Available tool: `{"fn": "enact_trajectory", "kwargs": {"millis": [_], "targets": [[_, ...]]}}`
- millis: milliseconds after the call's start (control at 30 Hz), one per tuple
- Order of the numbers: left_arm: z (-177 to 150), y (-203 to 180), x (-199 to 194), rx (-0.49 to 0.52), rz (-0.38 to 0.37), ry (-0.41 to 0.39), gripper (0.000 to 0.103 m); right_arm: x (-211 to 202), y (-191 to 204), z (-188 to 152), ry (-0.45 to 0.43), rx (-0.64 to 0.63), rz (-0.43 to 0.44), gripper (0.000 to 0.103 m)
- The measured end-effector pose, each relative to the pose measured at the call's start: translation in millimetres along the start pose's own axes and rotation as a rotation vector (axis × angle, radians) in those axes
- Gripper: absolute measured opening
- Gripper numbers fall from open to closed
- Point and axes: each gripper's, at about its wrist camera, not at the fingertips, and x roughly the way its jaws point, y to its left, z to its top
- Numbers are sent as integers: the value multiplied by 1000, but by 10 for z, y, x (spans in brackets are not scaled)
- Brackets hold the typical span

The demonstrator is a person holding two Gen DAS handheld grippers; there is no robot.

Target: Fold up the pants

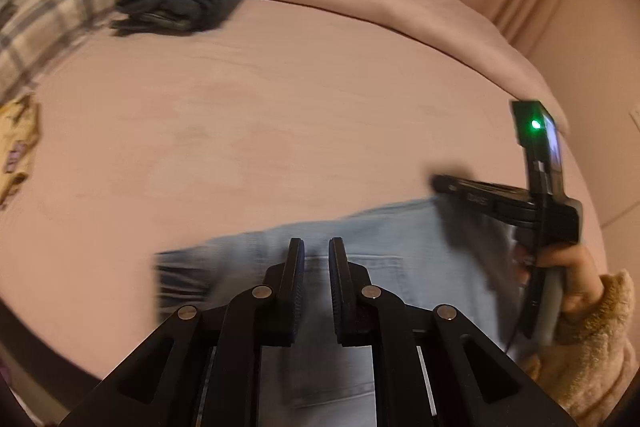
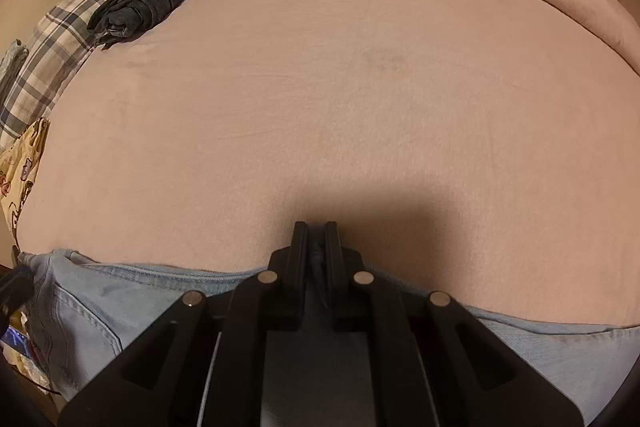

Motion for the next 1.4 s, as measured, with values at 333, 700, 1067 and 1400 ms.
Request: {"fn": "enact_trajectory", "kwargs": {"millis": [333, 700, 1067, 1400], "targets": [[-124, 24, 343, 18, 161, 62, 9, 15, 8, -2, -6, -5, -7, 6], [-147, 59, 332, -1, 137, 55, 9, -4, 31, -7, -12, 0, -15, 6], [-151, 68, 331, -4, 137, 48, 9, -541, -52, -179, -60, -10, 10, 29], [-151, 102, 323, -10, 122, 43, 9, -396, -44, -334, 20, 8, 59, 30]]}}
